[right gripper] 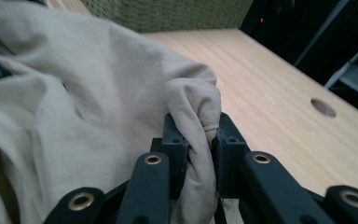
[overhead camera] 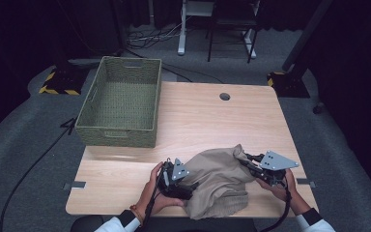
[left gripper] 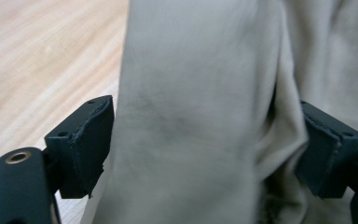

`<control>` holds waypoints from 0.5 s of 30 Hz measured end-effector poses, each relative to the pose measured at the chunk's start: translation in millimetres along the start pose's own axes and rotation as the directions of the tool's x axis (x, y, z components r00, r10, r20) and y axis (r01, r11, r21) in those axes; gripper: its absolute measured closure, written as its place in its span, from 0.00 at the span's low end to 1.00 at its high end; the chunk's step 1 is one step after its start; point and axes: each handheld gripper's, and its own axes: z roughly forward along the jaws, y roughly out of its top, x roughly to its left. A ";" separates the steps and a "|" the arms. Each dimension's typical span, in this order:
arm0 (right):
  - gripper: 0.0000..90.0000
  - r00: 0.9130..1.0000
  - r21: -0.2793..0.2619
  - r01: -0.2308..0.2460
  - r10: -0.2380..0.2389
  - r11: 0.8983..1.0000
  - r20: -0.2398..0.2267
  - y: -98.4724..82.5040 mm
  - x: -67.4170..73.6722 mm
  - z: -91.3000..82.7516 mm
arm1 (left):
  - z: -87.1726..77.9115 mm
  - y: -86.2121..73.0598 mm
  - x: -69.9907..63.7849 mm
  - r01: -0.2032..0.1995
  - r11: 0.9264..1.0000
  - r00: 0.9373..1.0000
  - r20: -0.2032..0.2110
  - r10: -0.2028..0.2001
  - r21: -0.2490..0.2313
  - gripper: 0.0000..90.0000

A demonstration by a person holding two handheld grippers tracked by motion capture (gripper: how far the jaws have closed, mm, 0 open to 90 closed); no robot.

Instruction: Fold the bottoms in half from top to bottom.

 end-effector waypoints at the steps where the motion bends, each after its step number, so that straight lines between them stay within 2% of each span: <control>1: 0.87 1.000 -0.015 0.007 -0.007 1.000 0.001 2.3 -0.5 -2.0 | 2.3 -0.9 2.2 0.004 1.000 1.000 0.013 -0.004 0.007 0.16; 2: 0.87 1.000 -0.030 0.003 -0.003 1.000 -0.005 4.0 -1.2 -4.0 | 4.8 -1.5 3.9 0.007 1.000 1.000 0.012 -0.007 0.025 0.17; 4: 0.87 1.000 -0.044 0.006 -0.006 0.999 -0.008 6.0 -1.8 -7.8 | 8.3 -2.6 6.8 0.011 0.999 1.000 -0.020 -0.010 0.051 0.20; 5: 0.87 1.000 -0.050 0.009 -0.009 0.999 -0.011 6.6 -1.8 -9.6 | 7.7 -3.0 9.4 0.017 0.999 1.000 -0.012 -0.016 0.042 0.31; 7: 0.87 1.000 -0.058 0.015 -0.016 0.998 -0.011 7.9 -1.9 -12.9 | 5.6 -1.6 12.5 -0.007 0.999 0.999 -0.033 0.008 0.034 0.53; 8: 0.87 1.000 -0.060 0.015 -0.016 0.998 -0.015 8.4 -1.8 -14.2 | 3.8 -0.7 13.2 -0.014 1.000 0.998 -0.064 0.015 0.012 0.63; 9: 0.87 0.999 -0.072 0.019 -0.021 0.997 -0.027 9.7 -1.3 -16.5 | 2.8 -0.5 13.9 -0.012 1.000 0.997 -0.079 0.011 -0.005 0.75; 11: 0.87 0.997 -0.089 0.038 -0.043 0.995 -0.064 11.9 2.2 -21.7 | 1.8 0.1 16.2 -0.015 1.000 0.994 -0.104 0.013 -0.019 0.86; 12: 0.87 0.992 -0.094 0.062 -0.072 0.994 -0.099 13.2 6.7 -24.9 | 1.9 -0.6 15.9 -0.014 0.999 0.993 -0.121 0.011 -0.028 0.88; 13: 0.87 0.984 -0.100 0.093 -0.107 0.991 -0.140 13.8 13.6 -28.3 | 2.2 -2.1 15.8 -0.025 0.999 0.991 -0.133 0.021 -0.032 0.89; 14: 0.87 0.972 -0.098 0.131 -0.148 0.987 -0.185 13.6 24.2 -32.3 | 2.4 -3.3 15.6 -0.028 0.999 0.990 -0.138 0.023 -0.034 0.90; 15: 0.87 0.961 -0.092 0.149 -0.166 0.985 -0.223 12.5 30.9 -34.3 | 2.4 -4.5 15.6 -0.037 0.999 0.989 -0.141 0.031 -0.035 0.90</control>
